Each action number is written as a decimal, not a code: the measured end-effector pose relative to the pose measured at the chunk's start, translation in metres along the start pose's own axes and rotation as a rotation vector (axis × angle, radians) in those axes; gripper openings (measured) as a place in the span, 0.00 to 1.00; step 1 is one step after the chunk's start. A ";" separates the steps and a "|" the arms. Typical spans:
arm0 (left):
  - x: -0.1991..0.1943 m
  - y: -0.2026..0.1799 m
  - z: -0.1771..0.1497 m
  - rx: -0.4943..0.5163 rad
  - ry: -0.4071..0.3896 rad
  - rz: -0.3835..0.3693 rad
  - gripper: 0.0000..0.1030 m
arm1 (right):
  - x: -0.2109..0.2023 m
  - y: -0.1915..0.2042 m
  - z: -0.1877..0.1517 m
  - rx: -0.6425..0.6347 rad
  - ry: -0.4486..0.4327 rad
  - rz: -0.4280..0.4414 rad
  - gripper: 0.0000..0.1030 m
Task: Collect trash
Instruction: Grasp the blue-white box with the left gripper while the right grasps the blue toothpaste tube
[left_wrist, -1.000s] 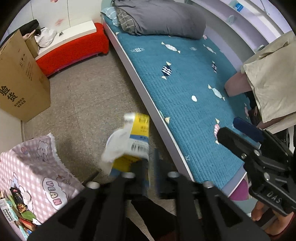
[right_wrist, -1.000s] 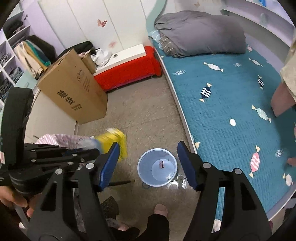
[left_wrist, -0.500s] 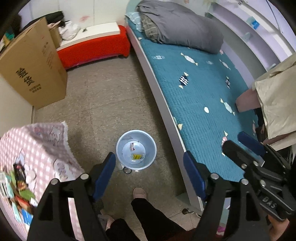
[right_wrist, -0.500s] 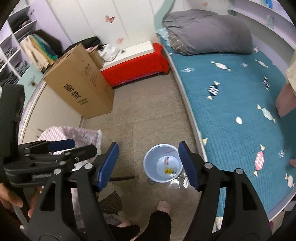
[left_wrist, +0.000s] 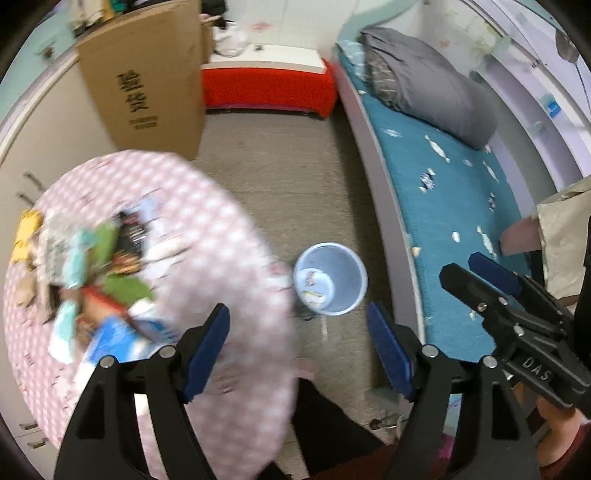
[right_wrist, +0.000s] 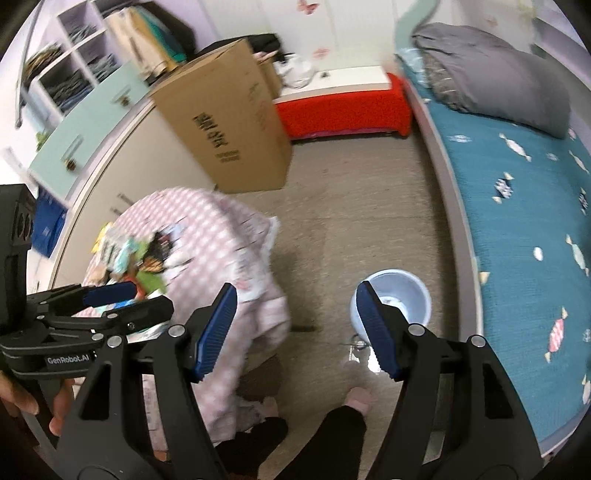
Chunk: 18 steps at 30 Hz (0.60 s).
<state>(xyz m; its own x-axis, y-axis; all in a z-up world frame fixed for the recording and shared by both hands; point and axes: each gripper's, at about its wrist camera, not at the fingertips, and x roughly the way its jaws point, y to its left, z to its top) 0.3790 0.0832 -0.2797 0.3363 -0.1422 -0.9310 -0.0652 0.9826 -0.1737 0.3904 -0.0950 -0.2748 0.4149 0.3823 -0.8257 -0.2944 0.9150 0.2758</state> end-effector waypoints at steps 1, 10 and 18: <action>-0.005 0.015 -0.008 0.011 -0.008 0.027 0.73 | 0.003 0.011 -0.004 -0.007 0.004 0.002 0.65; -0.015 0.131 -0.062 0.129 0.041 0.138 0.79 | 0.037 0.124 -0.050 -0.010 0.050 0.045 0.66; 0.022 0.165 -0.076 0.213 0.133 0.144 0.79 | 0.057 0.160 -0.073 0.021 0.078 0.003 0.66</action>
<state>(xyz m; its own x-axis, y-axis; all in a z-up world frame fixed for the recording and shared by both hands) 0.3037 0.2334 -0.3533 0.2112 -0.0001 -0.9774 0.1003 0.9947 0.0215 0.3043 0.0638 -0.3137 0.3457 0.3748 -0.8602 -0.2774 0.9166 0.2879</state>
